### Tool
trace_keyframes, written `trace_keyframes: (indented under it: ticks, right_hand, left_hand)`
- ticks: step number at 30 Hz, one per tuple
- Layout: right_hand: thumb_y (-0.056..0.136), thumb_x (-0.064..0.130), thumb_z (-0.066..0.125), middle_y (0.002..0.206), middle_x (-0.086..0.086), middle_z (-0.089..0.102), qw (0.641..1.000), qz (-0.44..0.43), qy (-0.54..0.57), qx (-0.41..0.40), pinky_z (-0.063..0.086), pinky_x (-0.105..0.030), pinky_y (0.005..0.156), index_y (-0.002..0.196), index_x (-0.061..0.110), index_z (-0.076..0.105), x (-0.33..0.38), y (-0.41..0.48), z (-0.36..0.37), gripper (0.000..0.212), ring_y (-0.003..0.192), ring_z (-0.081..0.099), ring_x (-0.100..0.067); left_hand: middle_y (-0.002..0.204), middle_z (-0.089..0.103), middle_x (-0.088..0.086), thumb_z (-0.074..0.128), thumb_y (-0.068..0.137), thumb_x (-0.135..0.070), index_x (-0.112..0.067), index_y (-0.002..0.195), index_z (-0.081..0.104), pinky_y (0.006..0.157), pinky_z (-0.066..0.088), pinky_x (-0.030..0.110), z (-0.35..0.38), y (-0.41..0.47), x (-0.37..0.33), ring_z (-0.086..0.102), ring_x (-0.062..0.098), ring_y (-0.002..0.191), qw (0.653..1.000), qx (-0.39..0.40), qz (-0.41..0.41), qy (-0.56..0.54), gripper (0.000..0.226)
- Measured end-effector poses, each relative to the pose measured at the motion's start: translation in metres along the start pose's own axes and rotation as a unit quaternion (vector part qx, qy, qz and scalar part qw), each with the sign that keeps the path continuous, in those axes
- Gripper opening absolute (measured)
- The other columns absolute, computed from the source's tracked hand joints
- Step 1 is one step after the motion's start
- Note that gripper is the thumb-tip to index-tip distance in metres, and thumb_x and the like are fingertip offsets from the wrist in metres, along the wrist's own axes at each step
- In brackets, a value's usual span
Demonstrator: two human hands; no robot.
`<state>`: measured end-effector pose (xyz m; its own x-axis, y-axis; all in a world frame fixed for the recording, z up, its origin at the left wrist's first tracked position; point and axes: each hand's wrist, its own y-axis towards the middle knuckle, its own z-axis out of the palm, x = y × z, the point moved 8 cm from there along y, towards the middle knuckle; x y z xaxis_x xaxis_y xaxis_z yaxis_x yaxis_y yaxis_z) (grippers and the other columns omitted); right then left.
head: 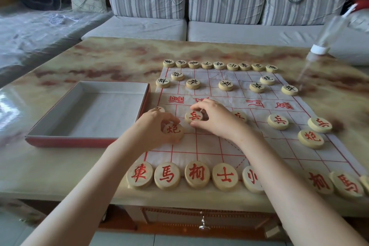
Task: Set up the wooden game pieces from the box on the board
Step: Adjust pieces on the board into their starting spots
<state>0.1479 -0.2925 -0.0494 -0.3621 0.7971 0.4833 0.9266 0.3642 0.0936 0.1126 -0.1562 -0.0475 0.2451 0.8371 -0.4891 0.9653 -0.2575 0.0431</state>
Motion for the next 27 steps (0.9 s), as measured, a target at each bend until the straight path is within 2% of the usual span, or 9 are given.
trace_keyframes:
  ticks: [6,12,20,27]
  right_hand:
    - [0.080,0.033,0.069,0.116,0.001,0.053,1.000,0.004,0.004,-0.010,0.035,-0.022,0.088,0.123,0.016,0.055,-0.0005,0.0003,0.0000,0.048,0.111,0.048,-0.014]
    - [0.078,0.033,0.071,0.114,0.002,0.054,1.000,0.008,0.008,-0.016,0.035,-0.022,0.086,0.120,0.016,0.057,-0.0017,-0.0009,-0.0020,0.047,0.109,0.048,-0.013]
    - [0.080,0.033,0.069,0.117,0.002,0.052,1.000,0.008,0.008,-0.008,0.036,-0.023,0.089,0.122,0.017,0.055,-0.0017,-0.0021,-0.0016,0.048,0.110,0.047,-0.012]
    - [0.081,0.033,0.069,0.119,0.002,0.052,1.000,0.009,0.002,-0.011,0.032,-0.020,0.086,0.123,0.016,0.054,-0.0024,-0.0009,-0.0007,0.048,0.112,0.047,-0.013]
  left_hand:
    - [0.113,0.060,0.002,0.077,0.069,-0.026,-0.023,0.118,0.060,0.082,0.039,0.017,-0.0020,-0.0027,0.0003,0.053,0.013,0.094,1.000,-0.002,0.005,-0.006,0.053]
    - [0.111,0.061,0.002,0.078,0.069,-0.024,-0.020,0.116,0.062,0.083,0.042,0.019,-0.0029,-0.0036,0.0000,0.055,0.014,0.094,1.000,-0.005,0.005,-0.020,0.050]
    - [0.115,0.060,0.002,0.077,0.070,-0.025,-0.022,0.118,0.061,0.092,0.048,0.029,-0.0024,-0.0040,-0.0015,0.058,0.018,0.102,1.000,0.000,0.000,-0.022,0.051]
    - [0.116,0.059,0.003,0.076,0.070,-0.026,-0.023,0.119,0.060,0.094,0.047,0.033,-0.0019,-0.0046,-0.0020,0.057,0.020,0.104,1.000,0.004,-0.001,-0.015,0.052]
